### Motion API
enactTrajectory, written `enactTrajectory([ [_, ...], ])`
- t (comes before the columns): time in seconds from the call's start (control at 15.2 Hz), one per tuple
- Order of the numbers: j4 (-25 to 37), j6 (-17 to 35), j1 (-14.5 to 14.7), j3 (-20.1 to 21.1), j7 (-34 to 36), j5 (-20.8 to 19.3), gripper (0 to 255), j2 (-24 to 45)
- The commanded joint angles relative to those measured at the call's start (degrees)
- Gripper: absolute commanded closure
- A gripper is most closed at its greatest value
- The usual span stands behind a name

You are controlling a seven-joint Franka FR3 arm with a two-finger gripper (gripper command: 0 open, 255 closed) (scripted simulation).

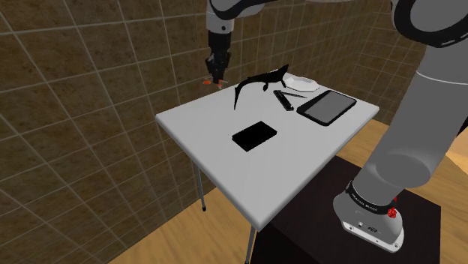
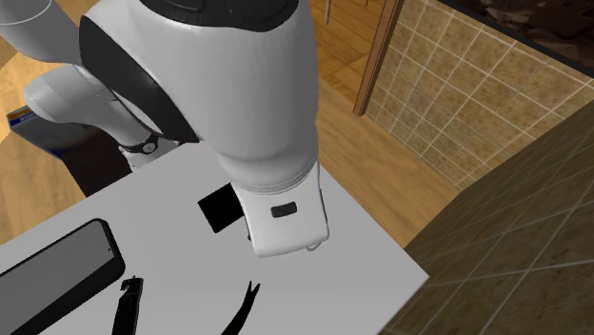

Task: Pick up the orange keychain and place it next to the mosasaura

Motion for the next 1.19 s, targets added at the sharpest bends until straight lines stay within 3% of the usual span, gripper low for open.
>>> enactTrajectory([
  [0.0, 3.8, -0.9, -0.7, -0.6, -1.3, -0.4, 255, 3.0],
  [0.33, 17.8, -5.1, -2.5, -2.2, -4.8, -1.2, 255, 13.0],
  [0.46, 26.9, -8.3, -3.2, -2.8, -6.4, -1.6, 255, 19.0],
  [1.12, 18.1, -0.2, -3.5, -2.9, -6.6, -1.5, 255, 18.3],
])
